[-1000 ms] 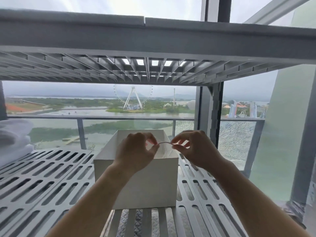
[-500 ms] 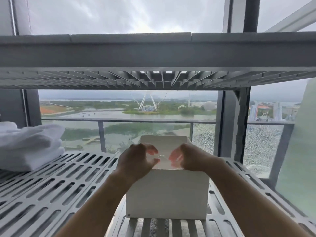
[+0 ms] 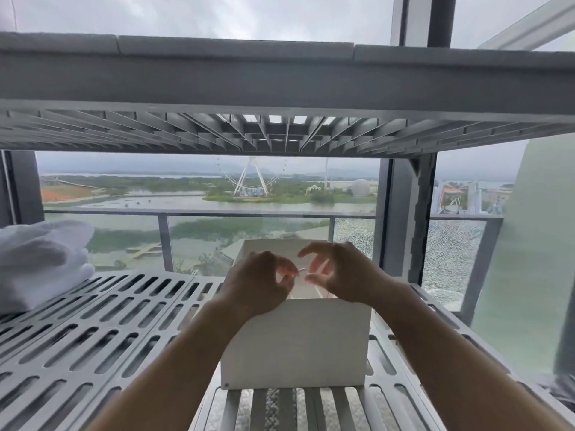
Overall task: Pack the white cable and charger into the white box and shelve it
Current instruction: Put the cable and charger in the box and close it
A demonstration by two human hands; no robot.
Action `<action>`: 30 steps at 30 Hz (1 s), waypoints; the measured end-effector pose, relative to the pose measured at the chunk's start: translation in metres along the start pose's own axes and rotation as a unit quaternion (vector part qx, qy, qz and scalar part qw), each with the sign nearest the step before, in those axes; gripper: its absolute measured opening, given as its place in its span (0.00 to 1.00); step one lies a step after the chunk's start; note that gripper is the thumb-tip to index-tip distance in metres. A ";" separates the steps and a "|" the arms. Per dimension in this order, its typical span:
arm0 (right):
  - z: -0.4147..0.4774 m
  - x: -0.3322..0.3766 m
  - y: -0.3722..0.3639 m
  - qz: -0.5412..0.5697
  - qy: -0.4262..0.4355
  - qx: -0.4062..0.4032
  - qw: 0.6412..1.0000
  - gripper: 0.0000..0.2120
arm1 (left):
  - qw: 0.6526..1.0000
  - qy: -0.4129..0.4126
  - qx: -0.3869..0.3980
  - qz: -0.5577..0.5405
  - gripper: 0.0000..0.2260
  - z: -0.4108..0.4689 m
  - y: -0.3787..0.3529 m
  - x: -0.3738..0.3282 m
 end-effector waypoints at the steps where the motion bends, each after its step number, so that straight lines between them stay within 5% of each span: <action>1: 0.000 0.000 0.001 -0.006 0.005 -0.004 1.000 0.10 | 1.000 0.000 -0.004 -0.004 0.08 0.000 0.000 0.000; 12: 0.005 -0.003 0.003 -0.029 -0.019 -0.121 0.992 0.04 | 0.999 -0.023 0.010 -0.022 0.01 0.011 -0.005 0.010; 23: 0.007 -0.018 -0.013 -0.038 -0.105 0.091 0.990 0.10 | 0.988 0.104 0.094 0.060 0.06 0.022 -0.018 0.035; 30: 0.001 -0.007 -0.010 -0.031 -0.066 0.053 0.996 0.14 | 0.999 -0.027 0.006 -0.022 0.09 0.013 -0.008 0.028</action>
Point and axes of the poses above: each hand's wrist, its own z-axis towards the middle knuckle, its own y-axis out of the back of the hand, x = y × z, the point moved 2 cm from there along z, towards the middle knuckle, and after that the axes turned 15 degrees about -y, right-handed, at the moved point
